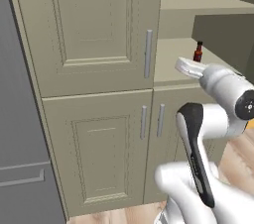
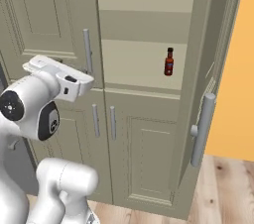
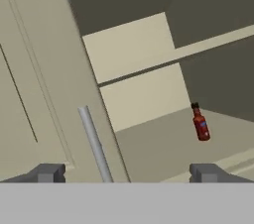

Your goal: Move the syrup bottle and condiment bottle from the cabinet to the dining counter.

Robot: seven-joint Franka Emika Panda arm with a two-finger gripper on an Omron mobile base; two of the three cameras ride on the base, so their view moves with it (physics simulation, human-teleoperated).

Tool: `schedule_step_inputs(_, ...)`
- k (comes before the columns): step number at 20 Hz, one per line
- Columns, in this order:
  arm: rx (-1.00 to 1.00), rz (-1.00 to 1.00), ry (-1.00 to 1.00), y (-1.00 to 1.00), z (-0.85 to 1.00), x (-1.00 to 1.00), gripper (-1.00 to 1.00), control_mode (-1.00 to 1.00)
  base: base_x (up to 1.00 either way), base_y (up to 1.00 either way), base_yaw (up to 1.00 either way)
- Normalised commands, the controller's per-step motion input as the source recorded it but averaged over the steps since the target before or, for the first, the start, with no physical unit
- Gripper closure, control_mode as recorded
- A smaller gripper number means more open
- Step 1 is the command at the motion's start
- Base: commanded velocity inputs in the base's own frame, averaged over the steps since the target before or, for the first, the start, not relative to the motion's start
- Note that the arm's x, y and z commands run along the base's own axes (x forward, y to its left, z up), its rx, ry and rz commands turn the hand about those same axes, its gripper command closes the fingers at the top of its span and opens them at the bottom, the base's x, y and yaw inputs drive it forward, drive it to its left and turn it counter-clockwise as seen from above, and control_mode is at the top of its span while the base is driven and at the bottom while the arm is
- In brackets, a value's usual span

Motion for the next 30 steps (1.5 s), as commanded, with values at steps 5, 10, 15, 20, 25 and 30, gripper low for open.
schedule_step_inputs(5,-0.03,0.03,0.0,0.76,0.02,0.61,-1.0,-1.0,0.0,0.0,0.0)
schedule_step_inputs(10,-0.11,0.0,-0.04,0.41,0.0,0.87,-1.0,-1.0,0.0,0.0,0.0)
schedule_step_inputs(15,-0.11,0.0,-0.1,0.05,0.0,0.68,-1.0,-1.0,0.0,0.0,0.0)
schedule_step_inputs(20,-0.07,0.0,-0.11,0.0,0.0,0.59,-1.0,-1.0,0.0,0.0,0.0)
schedule_step_inputs(25,-0.05,0.0,-0.08,0.0,0.0,0.34,-1.0,-1.0,0.0,0.0,0.0)
schedule_step_inputs(30,-0.01,0.0,-0.01,0.0,0.0,0.41,-1.0,-1.0,0.0,0.0,0.0)
